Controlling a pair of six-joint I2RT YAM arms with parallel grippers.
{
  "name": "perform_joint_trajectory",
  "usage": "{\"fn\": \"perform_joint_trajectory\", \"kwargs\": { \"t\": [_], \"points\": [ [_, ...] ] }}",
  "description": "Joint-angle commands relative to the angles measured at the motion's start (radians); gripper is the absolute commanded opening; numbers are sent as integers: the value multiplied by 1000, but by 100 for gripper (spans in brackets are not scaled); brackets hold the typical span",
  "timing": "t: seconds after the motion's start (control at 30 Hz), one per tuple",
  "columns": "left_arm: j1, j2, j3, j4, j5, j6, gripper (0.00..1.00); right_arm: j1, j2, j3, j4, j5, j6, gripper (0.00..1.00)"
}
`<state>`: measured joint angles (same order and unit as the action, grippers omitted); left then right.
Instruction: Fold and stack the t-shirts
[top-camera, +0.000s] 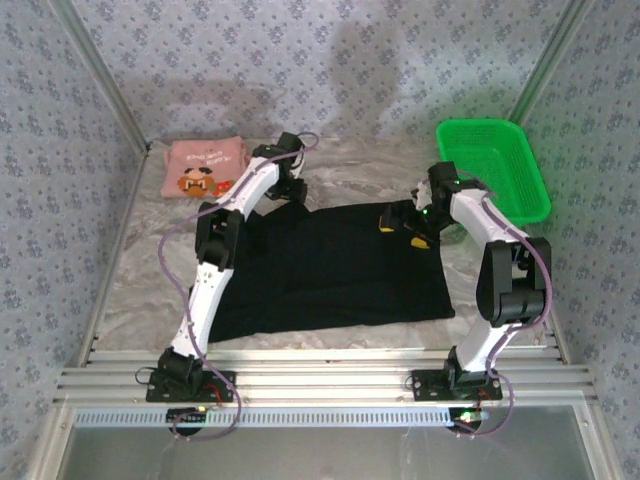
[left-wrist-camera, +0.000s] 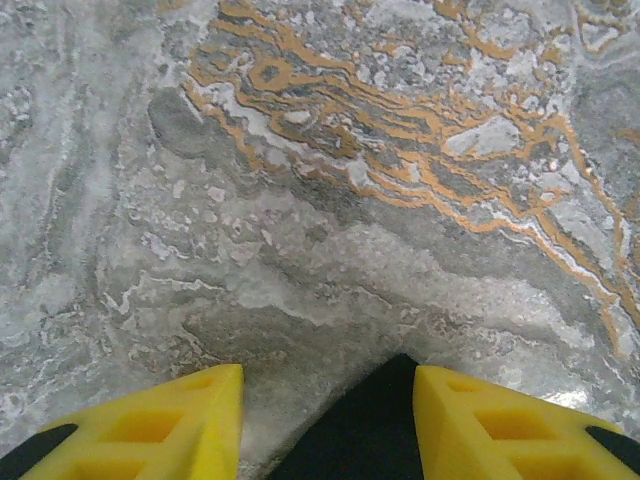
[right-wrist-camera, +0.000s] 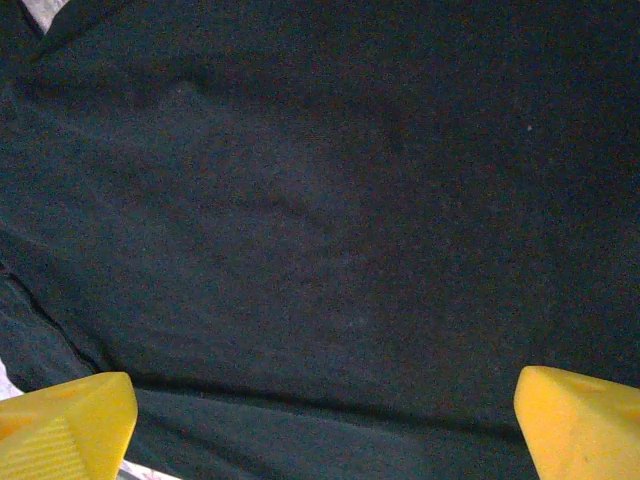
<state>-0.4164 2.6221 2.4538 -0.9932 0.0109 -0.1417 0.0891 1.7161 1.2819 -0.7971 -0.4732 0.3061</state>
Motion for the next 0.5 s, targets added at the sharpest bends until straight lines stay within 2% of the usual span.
{"fn": "perform_joint_trajectory", "kwargs": {
  "t": [0.0,0.2,0.47],
  "points": [
    [-71,11,-45,-90,93,-3,44,-15,9,14,-10,-28,-24,99],
    [-85,18,-55,-87,96,-8,36,-30,9,7,-1,-38,-25,99],
    [-81,6,-70,-112,66,-6,1,-55,21,21,4,-24,-1,99]
  ]
}}
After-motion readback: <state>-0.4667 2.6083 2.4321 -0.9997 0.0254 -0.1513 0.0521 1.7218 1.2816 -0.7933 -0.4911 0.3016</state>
